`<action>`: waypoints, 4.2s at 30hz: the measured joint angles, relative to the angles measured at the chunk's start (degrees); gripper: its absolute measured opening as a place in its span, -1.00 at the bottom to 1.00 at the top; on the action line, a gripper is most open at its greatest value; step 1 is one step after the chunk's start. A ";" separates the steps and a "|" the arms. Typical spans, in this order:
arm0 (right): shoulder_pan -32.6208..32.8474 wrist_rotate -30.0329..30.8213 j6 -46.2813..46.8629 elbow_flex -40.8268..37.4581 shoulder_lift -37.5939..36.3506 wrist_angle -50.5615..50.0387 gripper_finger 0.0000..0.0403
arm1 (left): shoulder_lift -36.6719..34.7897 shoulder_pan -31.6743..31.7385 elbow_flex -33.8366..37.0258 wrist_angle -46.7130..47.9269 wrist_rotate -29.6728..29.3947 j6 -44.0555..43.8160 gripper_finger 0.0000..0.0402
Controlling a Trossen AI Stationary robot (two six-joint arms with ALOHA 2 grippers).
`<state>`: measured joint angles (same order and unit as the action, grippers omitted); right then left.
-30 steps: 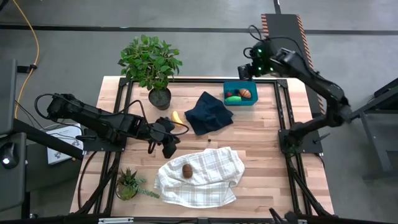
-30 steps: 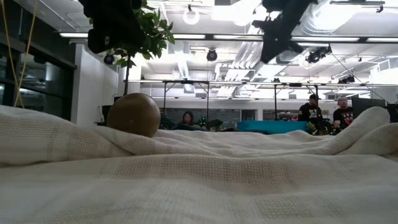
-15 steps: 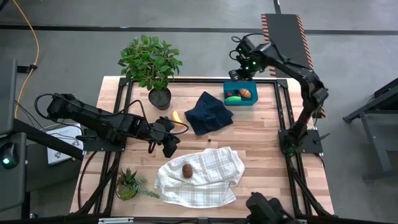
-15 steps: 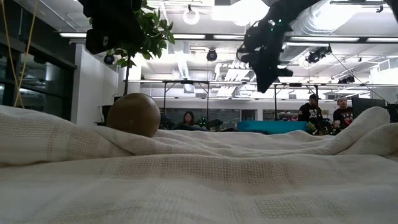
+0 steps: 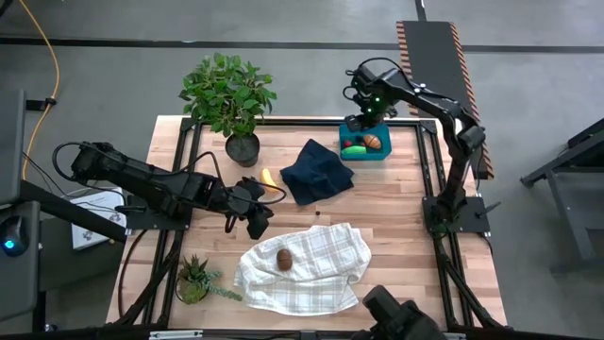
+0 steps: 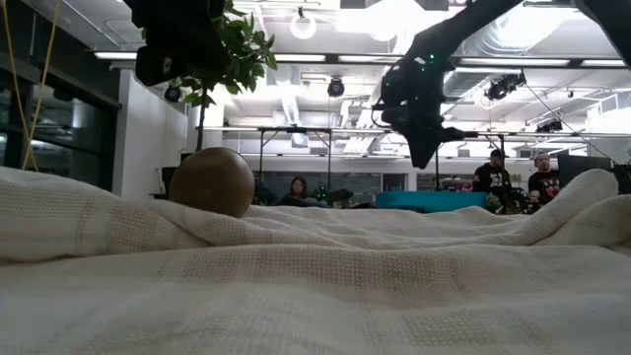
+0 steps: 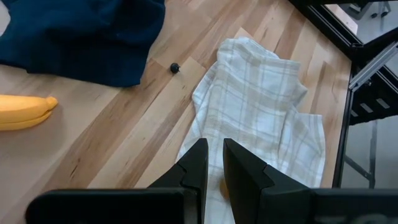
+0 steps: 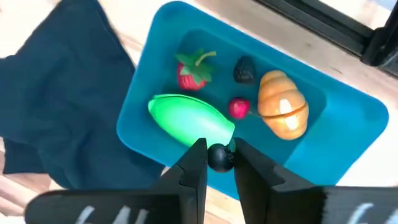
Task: Pick and placing Produce into tupperware
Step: Put the right blueberry into the blue bin, then put the blueberry into the blue bin
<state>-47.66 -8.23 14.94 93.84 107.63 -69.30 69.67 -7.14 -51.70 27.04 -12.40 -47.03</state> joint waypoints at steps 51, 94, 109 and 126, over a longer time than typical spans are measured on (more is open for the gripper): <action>32.94 7.12 16.52 -57.03 -51.77 75.68 -0.49 | 0.02 -0.02 0.02 0.14 -5.04 0.73 -0.80; 48.39 11.43 -6.50 -72.61 -4.78 129.63 -0.49 | 0.02 -0.02 0.02 0.16 -7.87 2.22 -0.80; 48.57 10.77 -10.80 -72.61 -4.36 128.23 -0.49 | 0.02 -0.02 0.02 0.62 -8.20 2.23 -0.80; 48.54 11.28 -13.27 -72.47 -4.36 126.18 -0.49 | 0.02 -0.01 0.02 0.45 -8.23 2.22 -0.80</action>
<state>0.89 3.06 1.67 21.37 103.26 56.88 69.69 -7.15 -51.68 27.49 -20.64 -44.82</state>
